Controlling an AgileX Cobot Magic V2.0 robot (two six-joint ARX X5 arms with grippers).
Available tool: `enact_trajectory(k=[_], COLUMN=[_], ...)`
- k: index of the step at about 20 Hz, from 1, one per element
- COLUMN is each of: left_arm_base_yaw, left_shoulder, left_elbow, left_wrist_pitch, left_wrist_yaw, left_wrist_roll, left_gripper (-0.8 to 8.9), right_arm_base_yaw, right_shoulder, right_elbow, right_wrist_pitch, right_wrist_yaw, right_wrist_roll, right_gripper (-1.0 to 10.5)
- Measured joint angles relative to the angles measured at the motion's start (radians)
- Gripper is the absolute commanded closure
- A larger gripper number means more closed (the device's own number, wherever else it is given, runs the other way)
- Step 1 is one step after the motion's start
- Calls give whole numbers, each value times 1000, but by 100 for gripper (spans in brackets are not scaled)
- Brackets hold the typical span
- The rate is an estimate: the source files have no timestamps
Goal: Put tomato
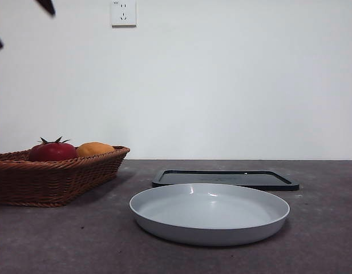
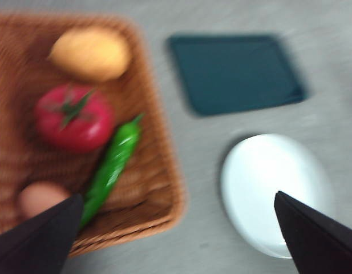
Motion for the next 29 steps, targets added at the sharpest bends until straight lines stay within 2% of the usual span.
enact_trajectory(k=[6, 8, 15, 20, 25, 27, 29], left_arm_base_yaw=[0, 0, 0, 0, 2, 2, 2], left_shoulder=[245, 349, 663, 779, 848, 872, 880], left_elbow=[31, 85, 294, 375, 379, 379, 379], left_wrist_pitch=[24, 31, 62, 81, 89, 86, 76], left_wrist_yaw=[-173, -195, -201, -229, -231, -231, -243], left_wrist_roll=[24, 43, 69, 76, 79, 79, 79], left_gripper=[65, 65, 65, 65, 77, 164, 390], right_arm_base_yaw=[0, 0, 0, 0, 0, 0, 0], right_shoulder=[0, 0, 0, 0, 0, 0, 0], right_elbow=[0, 0, 0, 0, 0, 0, 0], right_wrist_pitch=[0, 0, 0, 0, 0, 0, 0], right_wrist_yaw=[0, -2, -3, -3, -3, -3, -3], right_wrist_roll=[0, 0, 0, 0, 0, 0, 0], right_gripper=[249, 249, 249, 249, 249, 249, 249])
